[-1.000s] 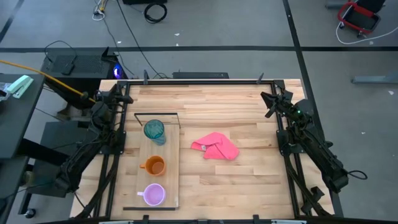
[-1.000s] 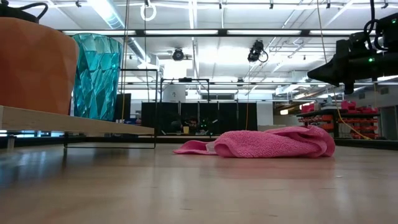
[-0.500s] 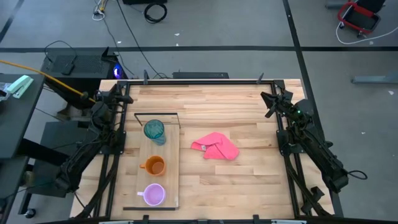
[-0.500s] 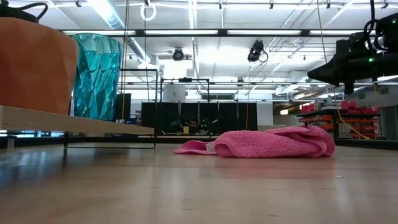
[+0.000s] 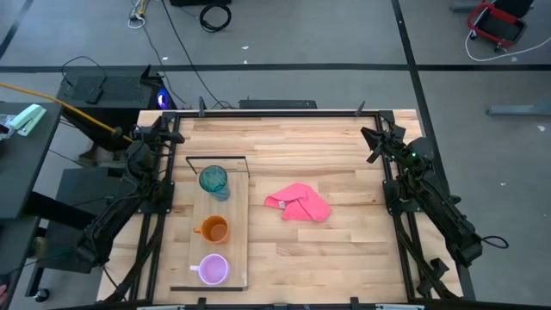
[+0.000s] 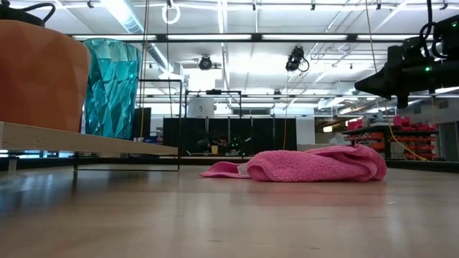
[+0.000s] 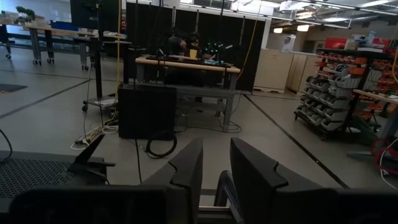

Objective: Stack small to large cups/mugs on shelf
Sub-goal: Return to Home Position

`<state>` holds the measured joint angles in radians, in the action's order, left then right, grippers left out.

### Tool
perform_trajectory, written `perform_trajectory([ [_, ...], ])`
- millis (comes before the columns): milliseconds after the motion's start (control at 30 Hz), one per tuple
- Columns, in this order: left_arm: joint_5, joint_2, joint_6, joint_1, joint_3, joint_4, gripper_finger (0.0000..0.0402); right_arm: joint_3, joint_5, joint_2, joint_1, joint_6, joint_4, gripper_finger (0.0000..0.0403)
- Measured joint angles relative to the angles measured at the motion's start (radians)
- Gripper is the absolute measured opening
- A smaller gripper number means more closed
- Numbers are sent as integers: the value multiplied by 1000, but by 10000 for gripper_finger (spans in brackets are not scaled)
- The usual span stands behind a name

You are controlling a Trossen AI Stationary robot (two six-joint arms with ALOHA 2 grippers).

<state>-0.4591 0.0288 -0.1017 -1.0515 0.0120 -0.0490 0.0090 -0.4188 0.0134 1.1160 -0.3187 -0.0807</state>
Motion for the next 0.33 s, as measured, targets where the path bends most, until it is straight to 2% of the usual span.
perform_trajectory([
  [333,0,0,0,0,0,0,83,0,0,0,0,0,0,43],
])
